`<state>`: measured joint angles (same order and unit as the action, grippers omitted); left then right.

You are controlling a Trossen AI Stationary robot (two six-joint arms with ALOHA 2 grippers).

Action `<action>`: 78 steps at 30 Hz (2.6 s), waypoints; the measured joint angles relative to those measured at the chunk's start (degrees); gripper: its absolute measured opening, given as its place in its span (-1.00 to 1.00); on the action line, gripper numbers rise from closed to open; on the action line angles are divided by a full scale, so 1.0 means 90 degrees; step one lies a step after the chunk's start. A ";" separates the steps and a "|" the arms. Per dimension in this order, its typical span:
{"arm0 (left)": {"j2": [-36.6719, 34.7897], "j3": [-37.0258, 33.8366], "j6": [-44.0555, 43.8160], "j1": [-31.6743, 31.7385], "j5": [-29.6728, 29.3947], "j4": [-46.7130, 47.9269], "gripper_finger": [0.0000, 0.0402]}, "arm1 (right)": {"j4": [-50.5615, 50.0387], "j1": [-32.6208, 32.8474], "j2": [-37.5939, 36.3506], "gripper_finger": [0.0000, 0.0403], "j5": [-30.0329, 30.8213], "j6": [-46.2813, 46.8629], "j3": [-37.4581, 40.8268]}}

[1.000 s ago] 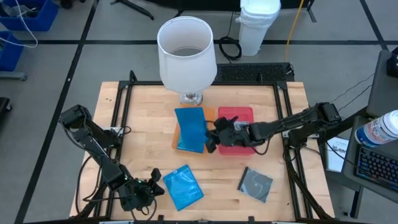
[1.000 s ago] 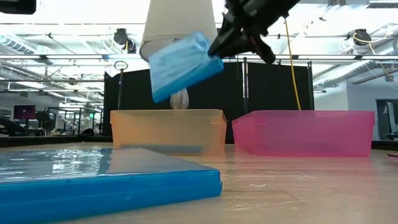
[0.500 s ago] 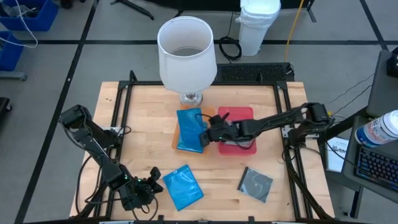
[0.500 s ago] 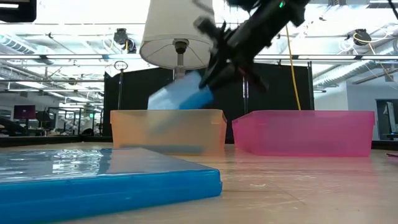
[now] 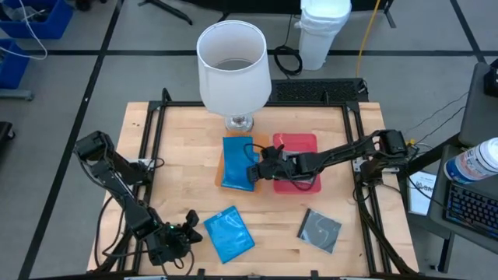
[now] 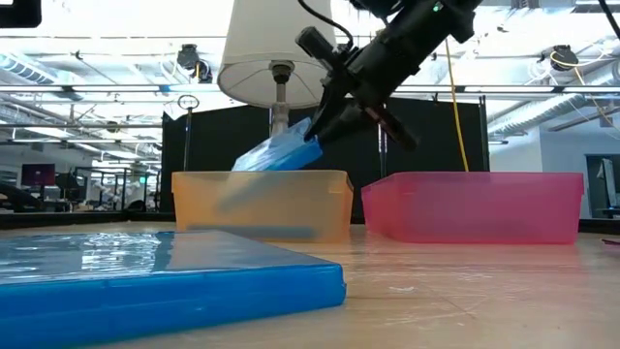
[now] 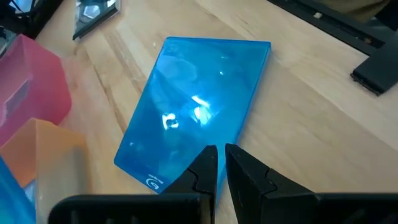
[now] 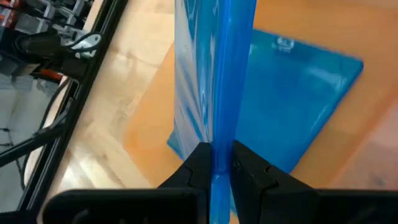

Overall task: Pick & place jewel cases by type
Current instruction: Put the blue CD case into the orange bin, then adjust the orange bin

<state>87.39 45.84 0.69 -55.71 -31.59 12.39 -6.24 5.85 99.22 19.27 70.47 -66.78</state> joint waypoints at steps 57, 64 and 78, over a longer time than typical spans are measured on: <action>0.0000 -0.0002 0.0179 0.0104 -0.0329 -0.0658 -0.79 | 0.1815 0.2861 -0.0532 -0.98 0.1440 -0.6442 -0.0004; 0.0000 0.0000 -0.0257 0.0581 -0.0726 -0.0656 -0.79 | 0.3338 0.3170 -0.0326 -0.99 0.2003 -0.8023 0.0599; 0.0010 -0.0002 0.0266 0.0969 -0.0873 -0.0687 -0.79 | 0.4904 0.2707 -0.0529 -1.00 0.1478 -0.8807 0.1871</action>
<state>87.48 45.82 3.08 -46.98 -39.45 6.20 37.90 30.21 94.46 32.57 -8.79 -49.94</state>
